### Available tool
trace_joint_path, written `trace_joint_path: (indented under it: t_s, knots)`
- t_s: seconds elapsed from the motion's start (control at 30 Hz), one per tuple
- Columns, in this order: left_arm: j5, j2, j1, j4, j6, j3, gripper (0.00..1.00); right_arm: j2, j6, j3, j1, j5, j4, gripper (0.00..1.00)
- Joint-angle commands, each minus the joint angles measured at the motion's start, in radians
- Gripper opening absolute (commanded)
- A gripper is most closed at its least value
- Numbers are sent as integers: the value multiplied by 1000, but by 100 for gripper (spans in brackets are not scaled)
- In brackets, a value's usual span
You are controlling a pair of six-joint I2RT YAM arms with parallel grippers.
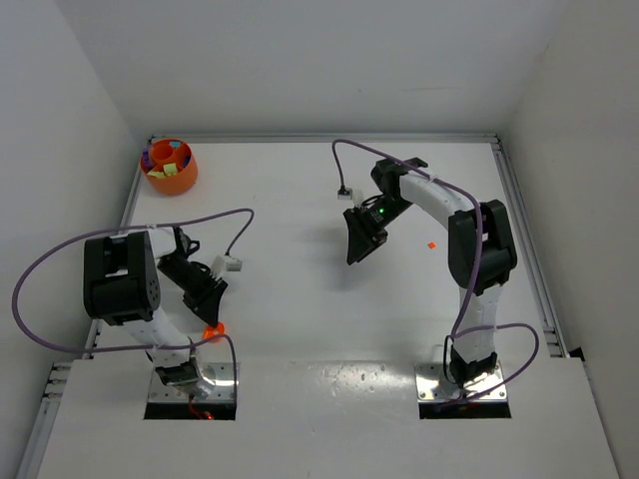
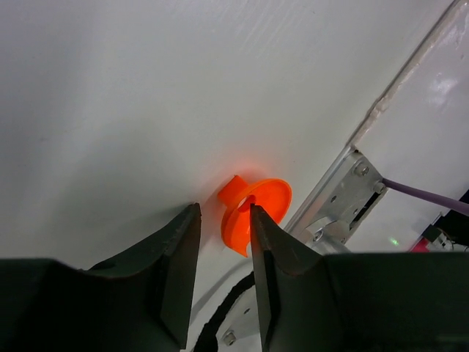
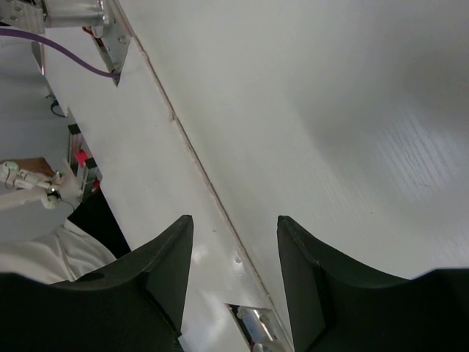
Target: Sort the legos into containers by color
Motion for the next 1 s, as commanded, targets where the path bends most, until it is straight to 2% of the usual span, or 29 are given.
trace_joint_path:
  t_s: [0.0,0.1,0.13,0.2,0.23,0.4,0.5,0.67,0.77,0.83,0.87,0.97]
  knots:
    - [17,10,-38,-4,16,14,39,5,-21,41,-1,0,-7,50]
    - [7,10,-49,5,16,14,30,5,-21,41,-1,9,-7,49]
    - [7,10,-58,5,16,14,19,5,-21,41,-1,9,-7,49]
    - [7,21,-58,5,16,14,9,5,-21,41,-1,9,-7,48]
    - [7,21,-58,5,25,14,0,5,-21,41,-1,9,-7,48]
    - [33,10,-49,-30,35,14,0,14,-30,41,-1,9,-7,47]
    - [93,-11,-1,-102,56,93,0,3,-30,41,-1,9,-7,45]
    - [139,-77,59,-173,-8,407,0,-17,1,32,-10,9,44,45]
    - [148,-97,106,-114,-127,607,0,-29,48,23,-10,20,96,45]
    - [127,-108,129,6,-206,682,0,-40,71,23,-10,56,124,45]
    - [104,-108,140,56,-290,734,0,-49,93,34,-10,69,148,45]
    - [-12,-86,151,245,-387,804,0,-58,111,61,-10,107,176,45]
